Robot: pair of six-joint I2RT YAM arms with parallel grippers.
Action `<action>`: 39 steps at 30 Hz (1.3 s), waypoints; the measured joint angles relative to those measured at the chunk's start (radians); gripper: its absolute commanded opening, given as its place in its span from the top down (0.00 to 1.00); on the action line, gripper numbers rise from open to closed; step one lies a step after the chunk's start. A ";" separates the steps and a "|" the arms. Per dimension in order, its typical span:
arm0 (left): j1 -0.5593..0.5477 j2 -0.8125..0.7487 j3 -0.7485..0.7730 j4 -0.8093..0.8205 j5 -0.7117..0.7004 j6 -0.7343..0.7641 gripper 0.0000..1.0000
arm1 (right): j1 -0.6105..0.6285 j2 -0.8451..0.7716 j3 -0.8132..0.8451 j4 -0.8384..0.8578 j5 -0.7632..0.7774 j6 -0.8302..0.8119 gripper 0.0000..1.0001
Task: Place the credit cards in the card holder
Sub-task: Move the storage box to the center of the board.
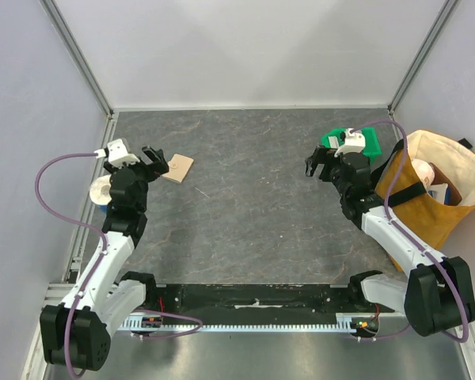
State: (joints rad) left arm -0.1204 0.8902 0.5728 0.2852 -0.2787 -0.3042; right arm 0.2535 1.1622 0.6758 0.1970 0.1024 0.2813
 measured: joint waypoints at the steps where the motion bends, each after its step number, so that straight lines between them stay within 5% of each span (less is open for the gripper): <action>1: 0.000 0.000 0.001 -0.017 0.003 -0.018 0.04 | 0.000 -0.001 0.002 -0.007 0.012 0.000 0.02; 16: 0.000 0.245 0.323 -0.220 0.490 -0.146 0.01 | 0.000 0.120 0.187 -0.165 0.087 0.050 0.02; 30: 0.000 0.414 0.475 -0.256 0.724 -0.144 0.01 | -0.126 0.726 0.990 -0.560 0.077 0.013 0.02; 39: 0.000 0.522 0.513 -0.264 0.848 -0.142 0.01 | -0.245 0.987 1.209 -0.672 -0.021 -0.051 0.02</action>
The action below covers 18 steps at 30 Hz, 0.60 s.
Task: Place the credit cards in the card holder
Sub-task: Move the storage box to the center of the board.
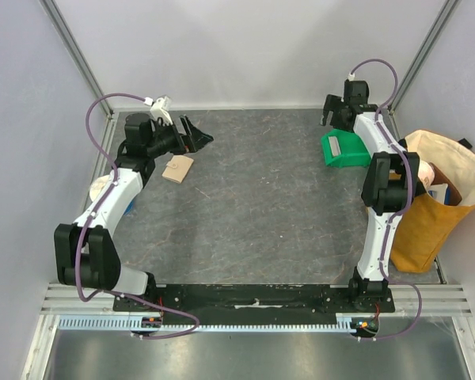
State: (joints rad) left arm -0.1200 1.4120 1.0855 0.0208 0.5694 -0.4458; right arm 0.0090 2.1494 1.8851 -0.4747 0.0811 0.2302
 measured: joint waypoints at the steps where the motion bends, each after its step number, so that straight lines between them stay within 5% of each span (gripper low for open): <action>1: 0.000 0.009 0.006 -0.002 0.013 0.002 0.01 | -0.003 0.020 0.011 -0.012 -0.010 -0.007 0.02; 18: 0.000 0.032 0.019 -0.020 0.069 0.017 0.01 | -0.003 0.056 -0.052 -0.065 -0.055 -0.053 0.02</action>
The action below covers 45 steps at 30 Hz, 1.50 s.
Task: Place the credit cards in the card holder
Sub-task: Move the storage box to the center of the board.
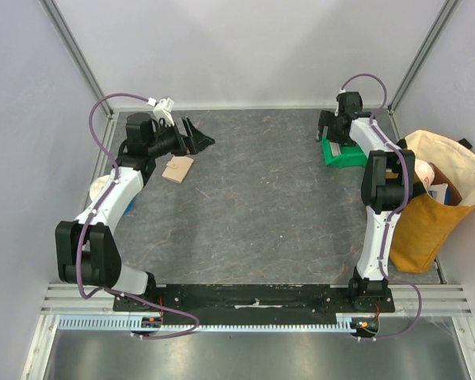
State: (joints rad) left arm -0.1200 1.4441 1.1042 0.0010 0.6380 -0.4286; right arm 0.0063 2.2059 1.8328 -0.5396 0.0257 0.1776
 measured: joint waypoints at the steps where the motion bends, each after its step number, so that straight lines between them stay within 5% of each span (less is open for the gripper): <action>1: 0.000 0.000 -0.001 0.000 0.000 0.000 0.01 | 0.000 0.000 -0.008 -0.001 -0.003 -0.004 0.02; 21: 0.000 -0.008 -0.034 -0.007 0.000 0.001 0.01 | 0.038 0.003 -0.105 0.010 -0.074 -0.013 0.02; 45: 0.000 -0.051 -0.064 -0.032 -0.009 0.003 0.01 | 0.320 0.002 -0.120 0.008 0.044 -0.003 0.02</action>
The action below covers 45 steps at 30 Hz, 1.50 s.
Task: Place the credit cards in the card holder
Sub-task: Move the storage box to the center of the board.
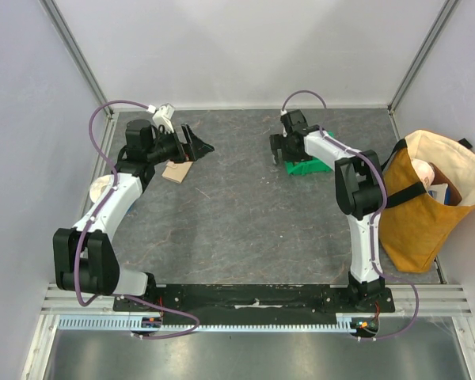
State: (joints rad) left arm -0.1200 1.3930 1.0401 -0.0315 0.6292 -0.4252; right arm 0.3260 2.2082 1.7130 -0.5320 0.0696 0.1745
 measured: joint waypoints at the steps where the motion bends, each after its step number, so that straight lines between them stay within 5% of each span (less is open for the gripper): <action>1: 0.000 -0.001 0.000 -0.001 0.000 0.000 0.01 | 0.013 0.000 -0.001 -0.006 0.013 0.000 0.02; 20: 0.000 -0.002 0.000 -0.029 -0.029 0.000 0.01 | 0.169 0.000 0.043 -0.087 0.299 0.082 0.02; 45: 0.000 0.008 0.000 -0.056 -0.072 0.009 0.01 | 0.161 0.002 0.106 -0.109 0.316 0.055 0.02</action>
State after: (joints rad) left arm -0.1200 1.4006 1.0405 -0.0872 0.5568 -0.4160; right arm 0.4866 2.2097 1.8187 -0.6411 0.3855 0.2298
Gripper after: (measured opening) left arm 0.991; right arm 0.982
